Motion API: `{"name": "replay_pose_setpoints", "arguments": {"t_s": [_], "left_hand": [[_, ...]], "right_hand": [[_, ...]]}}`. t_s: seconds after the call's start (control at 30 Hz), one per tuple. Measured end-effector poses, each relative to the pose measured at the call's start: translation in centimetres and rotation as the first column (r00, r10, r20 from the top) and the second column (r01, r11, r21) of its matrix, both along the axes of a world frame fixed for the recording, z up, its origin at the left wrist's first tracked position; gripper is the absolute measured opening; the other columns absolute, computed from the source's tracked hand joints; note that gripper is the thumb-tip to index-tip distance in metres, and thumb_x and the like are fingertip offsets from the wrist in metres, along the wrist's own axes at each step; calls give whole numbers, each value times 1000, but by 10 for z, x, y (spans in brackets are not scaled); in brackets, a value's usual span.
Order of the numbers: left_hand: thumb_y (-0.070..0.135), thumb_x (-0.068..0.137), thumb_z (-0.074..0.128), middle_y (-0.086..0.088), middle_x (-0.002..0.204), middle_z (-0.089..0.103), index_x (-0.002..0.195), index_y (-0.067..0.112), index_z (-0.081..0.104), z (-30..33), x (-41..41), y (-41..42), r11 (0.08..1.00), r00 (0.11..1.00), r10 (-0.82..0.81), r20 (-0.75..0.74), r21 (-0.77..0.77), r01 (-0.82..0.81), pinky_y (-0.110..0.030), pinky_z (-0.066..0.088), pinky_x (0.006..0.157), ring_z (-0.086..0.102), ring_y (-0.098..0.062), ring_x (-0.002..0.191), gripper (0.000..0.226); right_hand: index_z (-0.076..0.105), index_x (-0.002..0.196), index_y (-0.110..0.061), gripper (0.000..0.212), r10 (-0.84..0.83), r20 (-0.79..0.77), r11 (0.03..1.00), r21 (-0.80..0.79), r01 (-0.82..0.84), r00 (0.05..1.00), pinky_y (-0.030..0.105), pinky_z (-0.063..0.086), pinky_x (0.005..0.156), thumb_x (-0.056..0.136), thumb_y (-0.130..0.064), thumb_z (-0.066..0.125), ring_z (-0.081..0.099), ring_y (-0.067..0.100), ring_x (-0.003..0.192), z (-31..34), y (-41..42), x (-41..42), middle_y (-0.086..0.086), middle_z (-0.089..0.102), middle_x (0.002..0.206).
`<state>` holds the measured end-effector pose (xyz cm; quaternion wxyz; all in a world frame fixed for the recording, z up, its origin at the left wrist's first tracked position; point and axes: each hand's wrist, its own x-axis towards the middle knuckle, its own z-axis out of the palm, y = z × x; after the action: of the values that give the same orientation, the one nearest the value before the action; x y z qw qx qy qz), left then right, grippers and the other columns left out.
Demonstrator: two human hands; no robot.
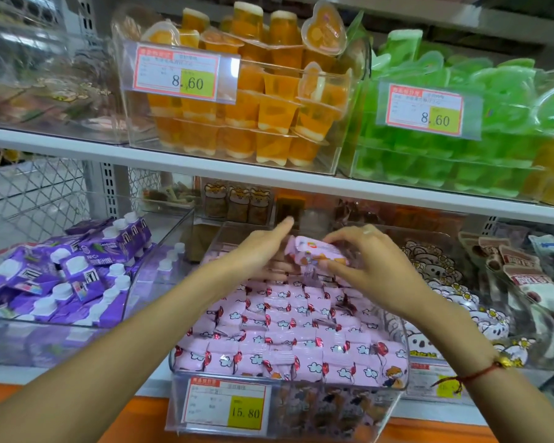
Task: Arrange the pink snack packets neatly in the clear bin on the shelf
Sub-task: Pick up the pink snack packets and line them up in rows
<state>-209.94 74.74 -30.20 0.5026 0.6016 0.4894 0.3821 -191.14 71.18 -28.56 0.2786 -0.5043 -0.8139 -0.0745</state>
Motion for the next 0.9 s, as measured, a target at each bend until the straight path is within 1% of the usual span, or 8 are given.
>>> {"name": "replay_pose_setpoints", "arguments": {"t_s": [0.07,0.13,0.27,0.33,0.53,0.63,0.73,0.9], "left_hand": [[43,100,34,-3,118,66,127,20,55,-9,-1,1,974,942,-22,-335,206,97,-29,49,88,63,-12,93,41],[35,102,33,-5,122,62,134,29,46,-20,-3,1,924,815,-41,-578,289,251,-24,46,73,60,-10,84,36],[33,102,31,3,150,37,143,31,36,-35,0,7,839,531,-44,-846,258,480,-32,33,105,39,-20,133,42],[35,102,29,5,151,35,144,34,35,-34,-1,9,828,479,-22,-877,252,500,-35,29,107,34,-21,136,42],[35,103,27,2,149,37,144,36,34,-33,-7,13,822,470,-71,-880,215,528,-29,32,100,34,-21,134,41],[34,103,27,4,149,37,144,35,34,-34,-7,13,821,486,-75,-871,223,526,-29,30,101,34,-20,134,41],[34,103,31,4,148,38,142,35,38,-34,-8,12,823,529,-74,-845,248,511,-31,34,102,38,-20,132,40],[41,97,45,0,126,63,128,46,52,-35,-9,12,848,608,-1,-794,322,421,-32,50,81,61,-23,103,32]], "right_hand": [[56,108,-23,35,-79,-51,996,-37,77,996,29,46,62,82,-43,67,53,9,76,-1,5,3,-13,57,85],[49,104,-19,37,-160,-99,986,-68,154,982,33,48,58,84,-43,66,57,15,71,-5,13,2,-5,60,84],[47,89,-17,18,-216,-318,962,-231,146,923,17,40,50,90,-29,61,58,7,62,-9,34,-8,-2,62,78],[52,98,-10,17,-213,-354,948,-300,105,911,20,46,57,93,-25,58,65,12,72,-11,43,-14,4,67,85],[32,118,-13,32,-143,-171,903,-426,58,975,40,53,77,95,-17,54,65,29,86,-6,53,-17,16,64,100],[31,119,-16,42,-35,-101,886,-463,-16,994,31,47,69,90,-11,61,59,21,77,9,56,-3,7,60,96],[36,110,-18,43,10,-74,903,-427,-41,997,34,50,71,84,-10,69,60,24,76,10,57,2,7,59,94],[54,111,-15,34,2,39,928,-371,13,999,19,39,67,82,-19,71,55,18,92,7,69,2,3,58,105]]}}
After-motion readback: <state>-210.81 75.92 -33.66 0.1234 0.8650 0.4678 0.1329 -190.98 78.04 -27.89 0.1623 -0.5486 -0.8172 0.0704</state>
